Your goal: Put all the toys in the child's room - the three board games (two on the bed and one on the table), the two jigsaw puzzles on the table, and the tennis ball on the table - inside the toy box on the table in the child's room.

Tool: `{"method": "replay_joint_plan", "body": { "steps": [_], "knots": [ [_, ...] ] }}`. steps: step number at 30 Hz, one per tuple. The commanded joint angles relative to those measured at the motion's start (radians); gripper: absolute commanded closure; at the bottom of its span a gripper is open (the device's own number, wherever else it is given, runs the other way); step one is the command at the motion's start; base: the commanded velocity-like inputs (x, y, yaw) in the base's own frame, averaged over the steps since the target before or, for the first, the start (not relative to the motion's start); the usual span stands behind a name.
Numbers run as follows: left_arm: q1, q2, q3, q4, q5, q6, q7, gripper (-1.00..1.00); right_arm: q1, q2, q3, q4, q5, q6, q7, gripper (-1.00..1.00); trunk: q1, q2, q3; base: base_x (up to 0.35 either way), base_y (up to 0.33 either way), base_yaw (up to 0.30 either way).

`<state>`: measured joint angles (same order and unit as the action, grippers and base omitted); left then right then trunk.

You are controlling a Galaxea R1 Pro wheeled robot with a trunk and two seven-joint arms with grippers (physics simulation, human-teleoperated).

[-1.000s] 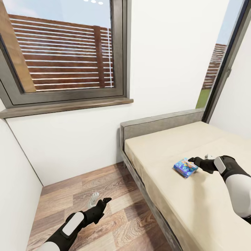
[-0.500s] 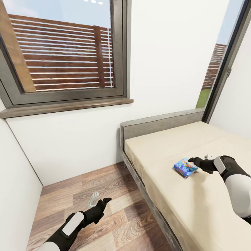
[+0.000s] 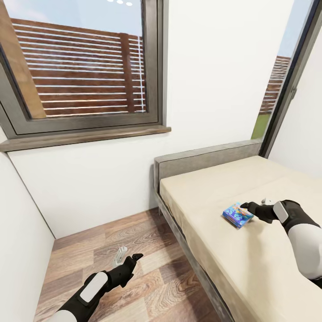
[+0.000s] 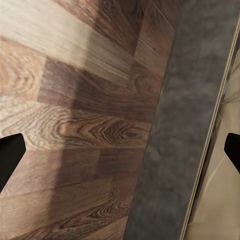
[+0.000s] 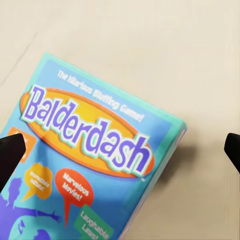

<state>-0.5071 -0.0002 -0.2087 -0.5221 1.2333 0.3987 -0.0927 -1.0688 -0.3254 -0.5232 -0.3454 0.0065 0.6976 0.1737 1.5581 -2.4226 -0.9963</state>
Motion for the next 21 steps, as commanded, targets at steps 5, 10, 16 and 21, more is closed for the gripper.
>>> {"method": "replay_joint_plan", "body": {
  "steps": [5, 10, 16, 21],
  "knots": [
    [-0.001, 0.001, -0.001, 0.001, 0.002, 0.002, -0.002, -1.0, 0.0, 0.002, -0.005, 0.0, 0.002, 0.005, 0.003, -1.0, 0.0, 0.0, -0.001, 0.0, 0.0, 0.003],
    [-0.001, 0.001, -0.001, 0.001, 0.002, 0.002, -0.002, -1.0, 0.001, 0.002, -0.005, 0.001, 0.002, 0.006, 0.003, -1.0, 0.0, 0.0, -0.001, 0.0, 0.0, 0.049],
    [-0.001, 0.001, -0.001, 0.001, 0.002, 0.002, -0.002, -1.0, 0.001, 0.002, -0.005, 0.001, 0.002, 0.007, 0.003, -1.0, 0.0, 0.0, -0.001, 0.0, 0.0, 0.12],
    [-0.001, 0.001, -0.001, 0.001, 0.002, 0.002, -0.002, -1.0, 0.001, 0.001, -0.005, 0.002, 0.003, 0.008, 0.003, -1.0, 0.0, 0.0, -0.001, 0.0, 0.0, 0.2]
  ]
}}
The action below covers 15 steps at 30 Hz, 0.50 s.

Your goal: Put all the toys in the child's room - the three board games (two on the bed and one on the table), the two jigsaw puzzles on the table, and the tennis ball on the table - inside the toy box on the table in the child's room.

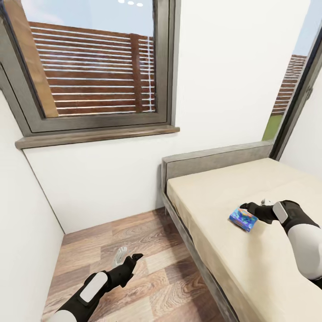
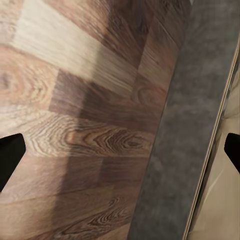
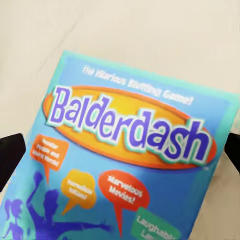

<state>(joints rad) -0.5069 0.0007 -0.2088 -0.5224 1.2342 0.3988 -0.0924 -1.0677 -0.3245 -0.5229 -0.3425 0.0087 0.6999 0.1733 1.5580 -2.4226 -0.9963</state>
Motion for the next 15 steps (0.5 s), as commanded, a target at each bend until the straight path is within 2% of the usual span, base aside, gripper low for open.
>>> {"method": "replay_joint_plan", "body": {
  "steps": [1, 12, 15],
  "knots": [
    [-0.001, 0.0, -0.001, 0.001, 0.001, 0.002, -0.003, -1.0, 0.0, 0.0, -0.005, -0.001, 0.0, 0.005, 0.003, -1.0, 0.0, 0.0, -0.001, 0.0, 0.0, 0.225],
    [-0.001, 0.0, -0.001, 0.001, 0.001, 0.002, -0.003, -1.0, -0.001, -0.001, -0.005, -0.001, 0.0, 0.006, 0.003, -1.0, 0.0, 0.0, -0.001, 0.0, 0.0, 0.239],
    [-0.001, 0.0, -0.001, 0.001, 0.001, 0.002, -0.003, -1.0, -0.001, -0.002, -0.005, -0.001, 0.0, 0.007, 0.003, -1.0, 0.0, 0.0, -0.001, 0.0, 0.0, 0.157]
  ]
}}
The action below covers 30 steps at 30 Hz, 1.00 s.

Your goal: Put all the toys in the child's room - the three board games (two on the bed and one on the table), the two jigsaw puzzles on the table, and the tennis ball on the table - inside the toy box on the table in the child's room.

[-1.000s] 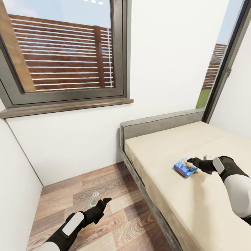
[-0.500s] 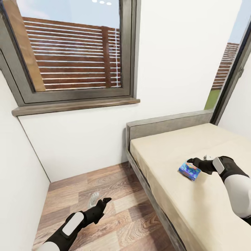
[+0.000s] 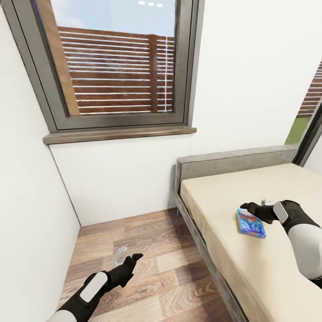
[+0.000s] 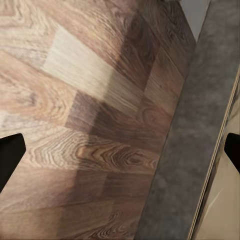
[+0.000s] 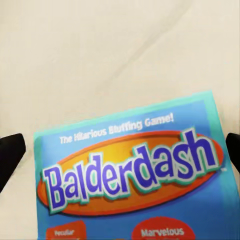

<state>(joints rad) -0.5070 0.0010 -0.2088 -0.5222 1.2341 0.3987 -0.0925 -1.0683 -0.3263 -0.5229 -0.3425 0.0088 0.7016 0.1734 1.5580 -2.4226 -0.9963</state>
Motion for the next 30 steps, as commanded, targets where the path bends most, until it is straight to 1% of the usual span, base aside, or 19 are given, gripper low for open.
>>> {"method": "replay_joint_plan", "body": {
  "steps": [1, 11, 30],
  "knots": [
    [-0.001, 0.0, -0.001, 0.001, 0.001, 0.002, -0.003, -1.0, 0.0, 0.0, -0.005, -0.001, 0.0, 0.005, 0.003, -1.0, 0.0, 0.0, -0.001, 0.0, 0.0, 0.124],
    [-0.001, 0.0, -0.001, 0.001, 0.001, 0.002, -0.003, -1.0, 0.0, -0.001, -0.005, -0.001, 0.0, 0.005, 0.003, -1.0, 0.0, 0.0, -0.001, 0.0, 0.0, 0.055],
    [0.0, 0.001, -0.002, 0.001, 0.001, 0.002, -0.003, -1.0, -0.001, -0.003, -0.005, -0.001, 0.0, 0.011, 0.003, -1.0, 0.0, 0.0, -0.001, 0.0, 0.0, 0.008]
  ]
}}
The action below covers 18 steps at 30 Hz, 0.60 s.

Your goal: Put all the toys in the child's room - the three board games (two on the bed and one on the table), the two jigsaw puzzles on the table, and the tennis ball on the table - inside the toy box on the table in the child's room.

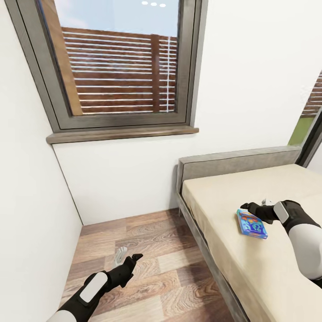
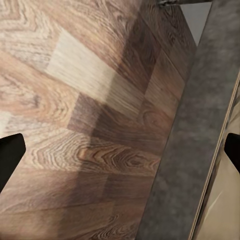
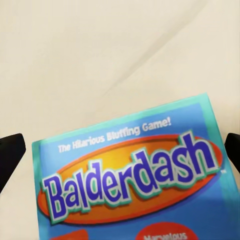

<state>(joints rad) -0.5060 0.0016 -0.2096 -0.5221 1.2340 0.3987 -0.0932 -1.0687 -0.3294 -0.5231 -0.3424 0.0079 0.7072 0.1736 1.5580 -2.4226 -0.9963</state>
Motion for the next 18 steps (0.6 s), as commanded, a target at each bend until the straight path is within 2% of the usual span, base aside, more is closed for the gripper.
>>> {"method": "replay_joint_plan", "body": {
  "steps": [1, 9, 18],
  "knots": [
    [0.0, 0.0, -0.001, 0.0, 0.001, 0.002, -0.003, -1.0, 0.0, 0.0, -0.005, -0.001, 0.001, 0.005, 0.003, -1.0, 0.0, 0.0, -0.001, 0.0, 0.0, 0.001],
    [0.004, 0.0, -0.002, 0.0, 0.0, -0.003, -0.002, -1.0, 0.0, 0.0, -0.005, -0.002, 0.001, 0.006, 0.003, -1.0, 0.0, 0.0, -0.001, 0.0, 0.0, 0.016],
    [0.007, 0.0, -0.003, 0.0, 0.0, -0.023, -0.003, -1.0, 0.0, 0.0, -0.005, -0.002, 0.001, 0.006, 0.003, -1.0, 0.0, 0.0, -0.001, 0.0, 0.0, 0.103]
  ]
}}
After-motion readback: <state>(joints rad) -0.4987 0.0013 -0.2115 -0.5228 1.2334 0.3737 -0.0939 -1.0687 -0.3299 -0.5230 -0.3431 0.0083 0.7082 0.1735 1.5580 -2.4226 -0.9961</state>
